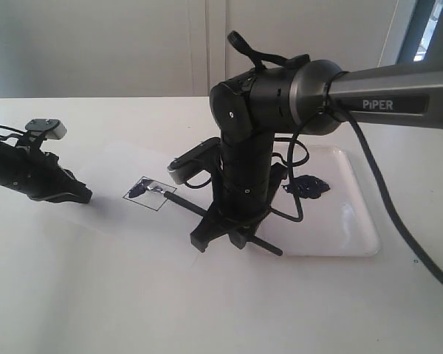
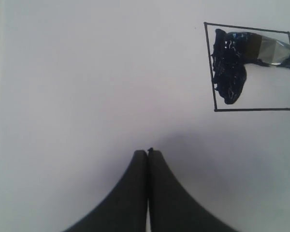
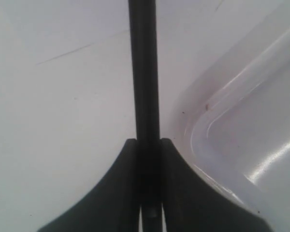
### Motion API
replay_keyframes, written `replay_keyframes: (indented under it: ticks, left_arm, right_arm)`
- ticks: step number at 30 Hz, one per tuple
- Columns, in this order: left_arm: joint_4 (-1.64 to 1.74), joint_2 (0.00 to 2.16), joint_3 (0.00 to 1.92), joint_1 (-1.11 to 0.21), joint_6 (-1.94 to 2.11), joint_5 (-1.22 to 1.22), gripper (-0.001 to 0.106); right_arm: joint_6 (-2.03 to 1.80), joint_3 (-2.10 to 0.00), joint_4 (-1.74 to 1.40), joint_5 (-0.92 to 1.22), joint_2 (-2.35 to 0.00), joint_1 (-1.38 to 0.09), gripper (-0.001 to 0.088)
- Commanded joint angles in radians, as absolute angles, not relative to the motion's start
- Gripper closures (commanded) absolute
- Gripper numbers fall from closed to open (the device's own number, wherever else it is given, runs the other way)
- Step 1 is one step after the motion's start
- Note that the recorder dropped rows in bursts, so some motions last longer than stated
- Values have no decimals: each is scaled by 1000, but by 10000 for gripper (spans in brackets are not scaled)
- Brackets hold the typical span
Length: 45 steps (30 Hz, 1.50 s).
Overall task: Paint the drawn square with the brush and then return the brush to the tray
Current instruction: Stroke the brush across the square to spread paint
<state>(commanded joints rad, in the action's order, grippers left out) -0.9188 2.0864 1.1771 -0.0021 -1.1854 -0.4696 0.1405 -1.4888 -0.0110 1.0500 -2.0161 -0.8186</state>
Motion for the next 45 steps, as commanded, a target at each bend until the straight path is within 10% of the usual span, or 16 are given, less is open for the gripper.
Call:
replay_keyframes:
  ticks: [45]
  left_arm:
    - [-927, 2086, 1177, -2, -1179, -472, 1053]
  right_arm:
    - [222, -1489, 115, 1109, -1989, -819, 868]
